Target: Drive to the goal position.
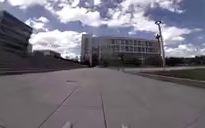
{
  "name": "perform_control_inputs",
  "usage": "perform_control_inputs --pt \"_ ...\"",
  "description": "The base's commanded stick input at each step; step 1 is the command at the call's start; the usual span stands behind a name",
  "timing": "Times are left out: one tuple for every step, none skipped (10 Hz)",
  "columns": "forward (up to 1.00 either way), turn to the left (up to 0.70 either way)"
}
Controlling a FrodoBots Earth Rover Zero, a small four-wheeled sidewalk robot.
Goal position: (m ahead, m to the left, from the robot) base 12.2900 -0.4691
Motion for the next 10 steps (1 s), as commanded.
perform_control_inputs --pt "0.70 0.00" --pt "0.70 0.00" --pt "0.70 0.00" --pt "0.70 0.00" --pt "0.70 0.00" --pt "0.70 0.00" --pt "0.70 0.00" --pt "0.70 0.00" --pt "0.70 0.00" --pt "0.70 0.00"
